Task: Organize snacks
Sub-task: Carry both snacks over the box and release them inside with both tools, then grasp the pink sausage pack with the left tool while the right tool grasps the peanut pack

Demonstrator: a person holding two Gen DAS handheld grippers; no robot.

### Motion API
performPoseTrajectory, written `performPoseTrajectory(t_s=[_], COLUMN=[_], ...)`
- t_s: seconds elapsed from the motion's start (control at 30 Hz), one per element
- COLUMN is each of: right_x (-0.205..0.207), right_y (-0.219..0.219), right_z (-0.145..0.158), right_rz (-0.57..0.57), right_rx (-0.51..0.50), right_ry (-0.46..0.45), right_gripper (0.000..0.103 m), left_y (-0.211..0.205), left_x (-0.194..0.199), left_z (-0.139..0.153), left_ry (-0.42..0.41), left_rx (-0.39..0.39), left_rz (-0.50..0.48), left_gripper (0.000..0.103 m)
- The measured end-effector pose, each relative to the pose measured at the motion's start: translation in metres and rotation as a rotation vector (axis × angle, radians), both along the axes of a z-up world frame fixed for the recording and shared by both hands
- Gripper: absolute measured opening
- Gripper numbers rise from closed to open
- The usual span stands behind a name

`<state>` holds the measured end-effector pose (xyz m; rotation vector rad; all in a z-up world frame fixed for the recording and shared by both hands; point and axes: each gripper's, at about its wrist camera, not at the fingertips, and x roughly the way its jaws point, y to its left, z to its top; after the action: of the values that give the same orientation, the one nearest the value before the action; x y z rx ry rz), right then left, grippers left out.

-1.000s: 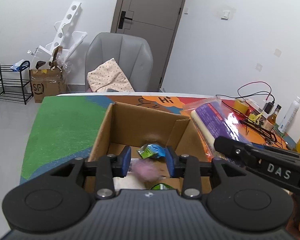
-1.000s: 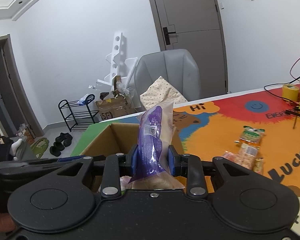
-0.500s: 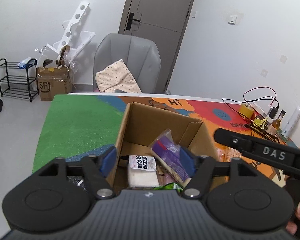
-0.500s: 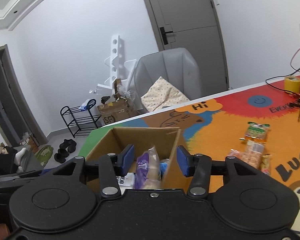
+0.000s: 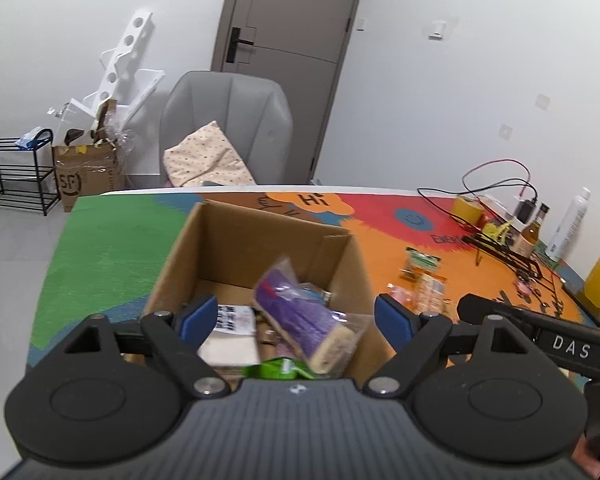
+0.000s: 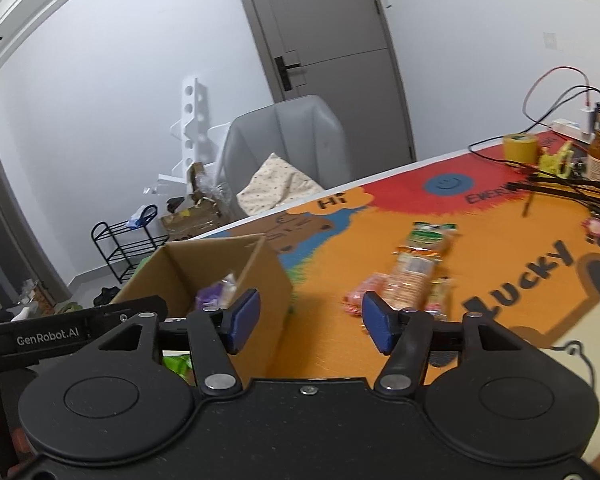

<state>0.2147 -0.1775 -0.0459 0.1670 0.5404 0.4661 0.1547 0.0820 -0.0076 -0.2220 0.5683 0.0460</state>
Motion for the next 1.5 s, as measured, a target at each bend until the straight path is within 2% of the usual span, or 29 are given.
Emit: performPoseTrajectory(t_s=[0.17, 0.53, 0.7, 0.97, 1.17, 1.33, 1.5], right_x=[-0.003, -0.004, 0.002, 0.020, 0.039, 0.059, 0.079], right_y=[-0.017, -0.055, -0.069, -0.083, -0.087, -0.086, -0.082], right_z=[-0.002, -0.012, -0.017, -0.022, -0.026, -0.033, -0.040], right_rz=[-0.020, -0.075, -0.089, -0.096, -0.080, -0.064, -0.045], right_rx=[0.003, 0.019, 0.027, 0.030, 0.028, 0.028, 0.027], right_ry=[0.003, 0.020, 0.031, 0.063, 0.093, 0.131, 0.166], right_gripper=[0.063, 0.063, 0.061, 0.050, 0.044, 0.040, 0.037], left_y=[-0.018, -0.057, -0.072, -0.097, -0.109, -0.115, -0.118], left_x=[0.000, 0.005, 0.010, 0.028, 0.048, 0.068, 0.089], left_z=[0.001, 0.004, 0.005, 0.004, 0.001, -0.007, -0.015], left_ry=[0.002, -0.005, -0.013, -0.010, 0.011, 0.053, 0.092], left_rx=[0.008, 0.028, 0.040, 0.055, 0.053, 0.040, 0.036], left_rz=[-0.030, -0.090, -0.112, -0.153, -0.160, -0.164, -0.161], left_gripper=[0.086, 0.086, 0.086, 0.085, 0.079, 0.062, 0.054])
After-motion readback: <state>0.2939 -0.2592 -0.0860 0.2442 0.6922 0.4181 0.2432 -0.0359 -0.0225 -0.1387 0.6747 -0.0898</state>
